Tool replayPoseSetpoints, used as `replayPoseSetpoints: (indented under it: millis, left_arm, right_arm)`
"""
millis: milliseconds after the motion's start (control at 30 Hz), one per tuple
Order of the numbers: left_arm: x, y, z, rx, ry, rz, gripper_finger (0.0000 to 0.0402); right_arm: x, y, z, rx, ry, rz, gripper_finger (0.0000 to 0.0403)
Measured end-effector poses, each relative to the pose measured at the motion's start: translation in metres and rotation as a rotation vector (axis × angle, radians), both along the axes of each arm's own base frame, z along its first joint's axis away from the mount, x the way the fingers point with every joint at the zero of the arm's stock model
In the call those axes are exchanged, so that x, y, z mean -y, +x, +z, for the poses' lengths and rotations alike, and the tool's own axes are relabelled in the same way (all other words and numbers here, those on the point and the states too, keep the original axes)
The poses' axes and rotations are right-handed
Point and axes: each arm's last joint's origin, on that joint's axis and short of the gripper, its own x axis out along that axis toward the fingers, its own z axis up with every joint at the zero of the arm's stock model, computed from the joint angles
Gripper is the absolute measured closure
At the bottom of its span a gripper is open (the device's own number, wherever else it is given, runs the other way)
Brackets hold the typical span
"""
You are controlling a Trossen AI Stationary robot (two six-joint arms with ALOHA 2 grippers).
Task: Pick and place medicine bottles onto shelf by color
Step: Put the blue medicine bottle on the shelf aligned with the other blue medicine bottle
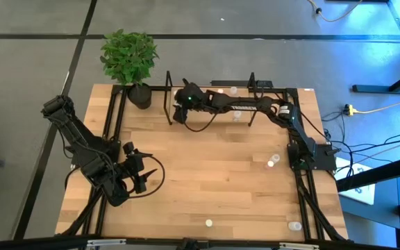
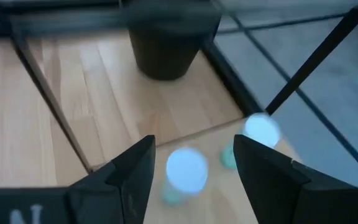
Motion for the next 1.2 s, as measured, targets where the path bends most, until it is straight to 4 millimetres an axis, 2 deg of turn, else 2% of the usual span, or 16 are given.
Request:
replayPoseSetpoints:
  millis: [133, 233, 433, 767, 867, 1033, 1200]
  left_arm:
    - [0.000, 0.000, 0.000, 0.000, 0.000, 0.000, 0.0138]
    - [0.000, 0.000, 0.000, 0.000, 0.001, 0.000, 0.0138]
    - [0.000, 0.000, 0.000, 0.000, 0.001, 0.000, 0.0138]
    - [0.000, 0.000, 0.000, 0.000, 0.001, 0.000, 0.0138]
    - [0.000, 0.000, 0.000, -0.003, 0.007, -0.004, 0.0138]
    - [0.000, 0.000, 0.000, -0.003, 0.007, -0.004, 0.0138]
    - [0.000, 0.000, 0.000, -0.003, 0.007, -0.004, 0.0138]
  right_arm:
    - [-0.006, -0.006, 0.023, 0.027, -0.010, 0.009, 0.0182]
    - [-0.018, -0.010, 0.044, 0.038, -0.049, 0.050, 0.0182]
    - [-0.066, -0.025, 0.088, 0.012, -0.110, 0.185, 0.0182]
    - [-0.155, -0.075, 0.142, -0.098, -0.088, 0.385, 0.0182]
    - [-0.177, -0.089, 0.147, -0.163, -0.104, 0.457, 0.0182]
    - [-0.212, -0.105, 0.138, -0.303, -0.065, 0.549, 0.0182]
    - [-0.245, -0.111, 0.137, -0.298, 0.002, 0.684, 0.0182]
